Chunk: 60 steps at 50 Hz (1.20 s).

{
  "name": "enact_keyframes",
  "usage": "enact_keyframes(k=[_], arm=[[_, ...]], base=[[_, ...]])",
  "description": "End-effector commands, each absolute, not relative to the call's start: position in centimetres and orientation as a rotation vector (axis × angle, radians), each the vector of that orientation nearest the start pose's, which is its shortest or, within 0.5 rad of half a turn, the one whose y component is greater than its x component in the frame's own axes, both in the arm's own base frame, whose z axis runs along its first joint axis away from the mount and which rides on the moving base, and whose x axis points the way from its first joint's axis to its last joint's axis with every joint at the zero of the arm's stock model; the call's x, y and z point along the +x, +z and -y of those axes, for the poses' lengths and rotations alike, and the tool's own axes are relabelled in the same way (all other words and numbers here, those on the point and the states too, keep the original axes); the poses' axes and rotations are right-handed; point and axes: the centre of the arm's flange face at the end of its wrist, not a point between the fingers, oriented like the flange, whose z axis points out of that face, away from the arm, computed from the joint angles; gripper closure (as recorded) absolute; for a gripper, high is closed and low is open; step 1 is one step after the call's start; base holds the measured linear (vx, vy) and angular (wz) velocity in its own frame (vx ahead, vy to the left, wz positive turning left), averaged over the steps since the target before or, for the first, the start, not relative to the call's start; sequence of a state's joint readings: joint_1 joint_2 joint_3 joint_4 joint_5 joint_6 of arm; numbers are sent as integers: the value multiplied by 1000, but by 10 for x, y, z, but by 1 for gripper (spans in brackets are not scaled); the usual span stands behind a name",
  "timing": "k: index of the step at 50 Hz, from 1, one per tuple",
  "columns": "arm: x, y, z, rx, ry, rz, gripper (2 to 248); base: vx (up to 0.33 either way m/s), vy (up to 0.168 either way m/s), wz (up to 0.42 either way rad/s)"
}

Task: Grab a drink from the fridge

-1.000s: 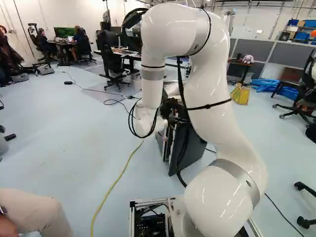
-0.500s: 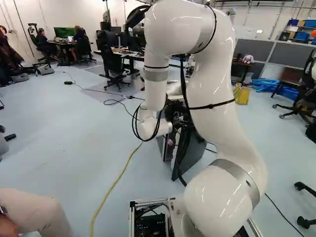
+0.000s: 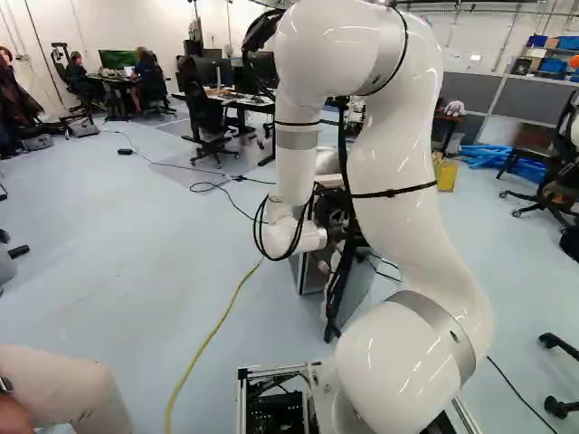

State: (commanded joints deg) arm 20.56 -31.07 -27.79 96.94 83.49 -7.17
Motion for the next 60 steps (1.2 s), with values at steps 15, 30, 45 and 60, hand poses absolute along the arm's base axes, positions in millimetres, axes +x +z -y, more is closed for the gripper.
enact_keyframes(k=[15, 30, 45, 60], arm=[[317, 254, -5, 1452, 1104, 1065, 3], [312, 255, 20, 1350, 1007, 1149, 3], [312, 257, 49, 1231, 906, 1249, 3], [319, 260, 84, 1124, 833, 1343, 3]], base=[[0, 0, 0], [0, 0, 0], [0, 0, 0], [0, 0, 0]])
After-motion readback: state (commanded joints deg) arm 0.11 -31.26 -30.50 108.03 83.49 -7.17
